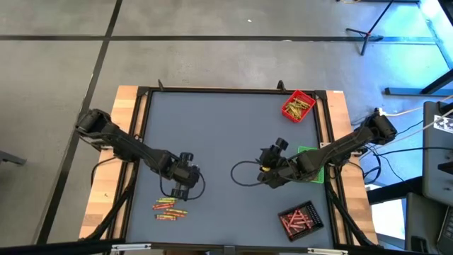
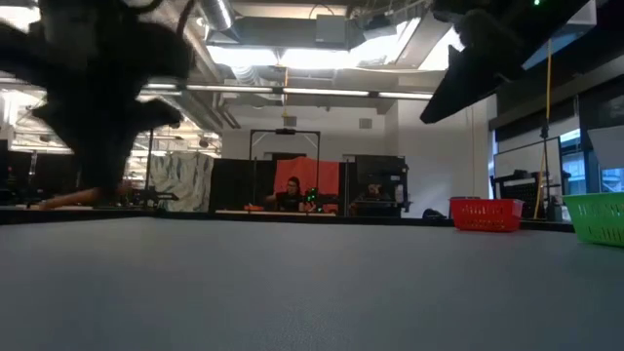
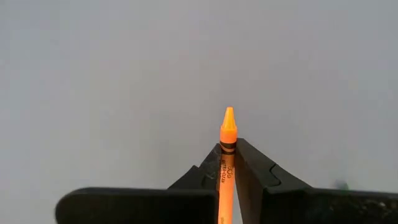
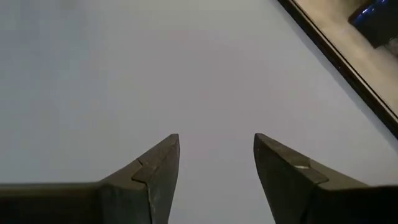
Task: Sort crayons
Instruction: Put the orange crayon into the green bin
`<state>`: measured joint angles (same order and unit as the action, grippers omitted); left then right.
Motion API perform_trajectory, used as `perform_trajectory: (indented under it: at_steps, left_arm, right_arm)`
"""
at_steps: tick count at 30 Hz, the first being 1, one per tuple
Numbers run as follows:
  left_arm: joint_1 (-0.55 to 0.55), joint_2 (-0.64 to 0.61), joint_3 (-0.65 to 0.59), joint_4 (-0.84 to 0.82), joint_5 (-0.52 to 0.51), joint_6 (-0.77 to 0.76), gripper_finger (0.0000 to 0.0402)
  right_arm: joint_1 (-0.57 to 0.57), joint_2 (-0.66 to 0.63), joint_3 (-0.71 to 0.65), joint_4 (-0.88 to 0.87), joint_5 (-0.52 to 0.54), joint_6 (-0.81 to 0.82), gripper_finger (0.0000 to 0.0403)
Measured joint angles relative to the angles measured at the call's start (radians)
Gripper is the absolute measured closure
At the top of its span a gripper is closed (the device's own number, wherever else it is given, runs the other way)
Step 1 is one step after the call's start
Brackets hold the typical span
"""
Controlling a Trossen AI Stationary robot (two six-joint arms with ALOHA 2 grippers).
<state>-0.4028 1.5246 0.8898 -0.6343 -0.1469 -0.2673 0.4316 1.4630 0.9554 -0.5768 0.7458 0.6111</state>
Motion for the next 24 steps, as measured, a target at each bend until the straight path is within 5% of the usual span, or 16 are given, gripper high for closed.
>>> perform_trajectory:
  at_steps: [11, 24]
  left_arm:
    - [-0.018, -0.088, -0.019, 0.372, -0.23, 0.291, 0.0386]
    - [0.066, -0.087, -0.239, 1.142, -0.089, 0.613, 0.0386]
  right_arm:
    - [-0.048, 0.149, 0.0, 0.274, 0.023, -0.219, 0.0154]
    - [-0.046, 0.235, -0.001, 0.676, -0.089, -0.645, 0.0166]
